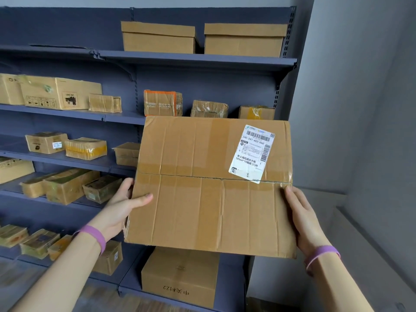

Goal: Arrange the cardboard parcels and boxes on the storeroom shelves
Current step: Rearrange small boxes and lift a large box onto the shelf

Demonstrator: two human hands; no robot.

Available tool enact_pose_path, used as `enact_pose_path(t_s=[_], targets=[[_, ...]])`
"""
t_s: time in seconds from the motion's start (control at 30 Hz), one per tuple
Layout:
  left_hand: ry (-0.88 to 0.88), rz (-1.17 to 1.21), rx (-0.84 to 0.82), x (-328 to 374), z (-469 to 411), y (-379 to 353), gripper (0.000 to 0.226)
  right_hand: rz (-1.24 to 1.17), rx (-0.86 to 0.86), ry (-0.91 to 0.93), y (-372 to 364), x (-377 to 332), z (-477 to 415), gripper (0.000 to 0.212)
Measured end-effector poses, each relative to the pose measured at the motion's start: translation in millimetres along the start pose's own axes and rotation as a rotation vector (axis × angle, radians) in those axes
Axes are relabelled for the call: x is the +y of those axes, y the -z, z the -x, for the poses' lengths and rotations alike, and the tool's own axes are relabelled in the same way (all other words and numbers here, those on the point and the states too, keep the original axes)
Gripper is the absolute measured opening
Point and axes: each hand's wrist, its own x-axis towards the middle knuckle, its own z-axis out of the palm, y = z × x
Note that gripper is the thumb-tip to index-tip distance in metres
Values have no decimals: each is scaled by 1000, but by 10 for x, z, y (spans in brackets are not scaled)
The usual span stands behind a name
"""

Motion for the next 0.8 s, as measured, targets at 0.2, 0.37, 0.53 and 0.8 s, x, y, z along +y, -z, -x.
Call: enact_pose_path(t_s=[0.2,0.37,0.53,0.8], targets=[[-8,28,3,-19,-36,-39,73,27,29,-15,8,1,21,36],[-48,21,-8,64,-19,-160,61,17,-12,-16,42,11,64,43],[-51,52,-8,41,-8,-166,53,6,-26,-3,54,6,99,40],[-37,53,17,34,-5,-134,55,-21,-75,-17,162,115,58,52]])
